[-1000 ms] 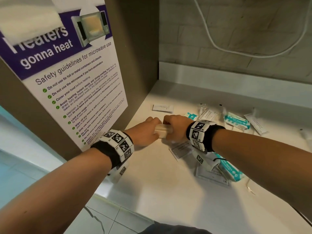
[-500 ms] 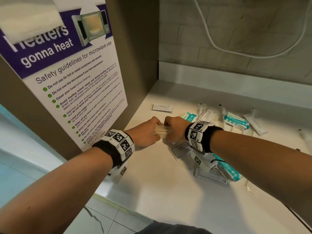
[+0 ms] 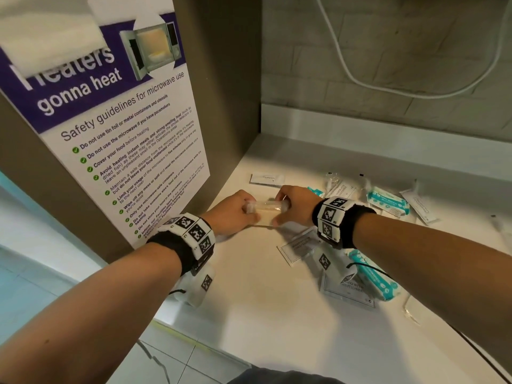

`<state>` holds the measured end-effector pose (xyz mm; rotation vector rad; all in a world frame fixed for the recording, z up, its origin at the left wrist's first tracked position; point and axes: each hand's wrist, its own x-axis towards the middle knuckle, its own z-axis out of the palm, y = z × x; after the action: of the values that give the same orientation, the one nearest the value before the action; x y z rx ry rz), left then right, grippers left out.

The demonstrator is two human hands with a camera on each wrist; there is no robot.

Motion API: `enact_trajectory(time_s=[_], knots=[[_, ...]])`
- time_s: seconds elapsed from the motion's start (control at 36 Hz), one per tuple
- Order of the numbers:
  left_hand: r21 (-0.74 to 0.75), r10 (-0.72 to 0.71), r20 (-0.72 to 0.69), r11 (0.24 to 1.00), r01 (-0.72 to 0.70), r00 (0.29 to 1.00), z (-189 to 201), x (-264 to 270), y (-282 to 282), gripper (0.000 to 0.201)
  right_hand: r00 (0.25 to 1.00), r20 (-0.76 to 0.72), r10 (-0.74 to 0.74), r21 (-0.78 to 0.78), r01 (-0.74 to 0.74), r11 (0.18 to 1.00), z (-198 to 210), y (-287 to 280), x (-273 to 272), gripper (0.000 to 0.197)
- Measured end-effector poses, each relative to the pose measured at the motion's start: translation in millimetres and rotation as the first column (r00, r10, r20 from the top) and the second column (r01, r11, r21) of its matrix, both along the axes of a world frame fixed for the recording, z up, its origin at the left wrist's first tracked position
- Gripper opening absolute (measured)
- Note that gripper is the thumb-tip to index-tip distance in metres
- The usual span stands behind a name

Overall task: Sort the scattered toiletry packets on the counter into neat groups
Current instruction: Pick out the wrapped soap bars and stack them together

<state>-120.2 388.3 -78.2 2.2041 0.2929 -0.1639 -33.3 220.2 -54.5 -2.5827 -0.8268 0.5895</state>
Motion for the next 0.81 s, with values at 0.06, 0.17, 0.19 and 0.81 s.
enact_trajectory(time_s=[0.06,0.17,0.19,0.81], knots=[[-0.094,0.052,-0.014,0.994,-0.053,0.999,0.8,2.6,1.1,0.031,0.999,-0.027,-0.026,0.030,0.027,0.999,2.4,-0.1,2.5,0.049],[-0.156,0.115,-0.059,0.980,-0.123,0.992,3.7,8.9,5.7,0.039,0.992,-0.107,-0.070,0.096,0.080,0.992,5.2,3.5,6.3,0.051],[-0.168,0.129,-0.067,0.976,-0.139,0.989,3.9,10.7,7.2,0.041,0.988,-0.132,-0.081,0.104,0.096,0.990,5.5,5.3,6.6,0.052],[-0.174,0.314,-0.054,0.932,-0.319,0.948,-17.4,50.1,31.9,0.042,0.846,-0.304,-0.439,0.142,0.496,0.857,-8.7,43.8,13.6,0.063]])
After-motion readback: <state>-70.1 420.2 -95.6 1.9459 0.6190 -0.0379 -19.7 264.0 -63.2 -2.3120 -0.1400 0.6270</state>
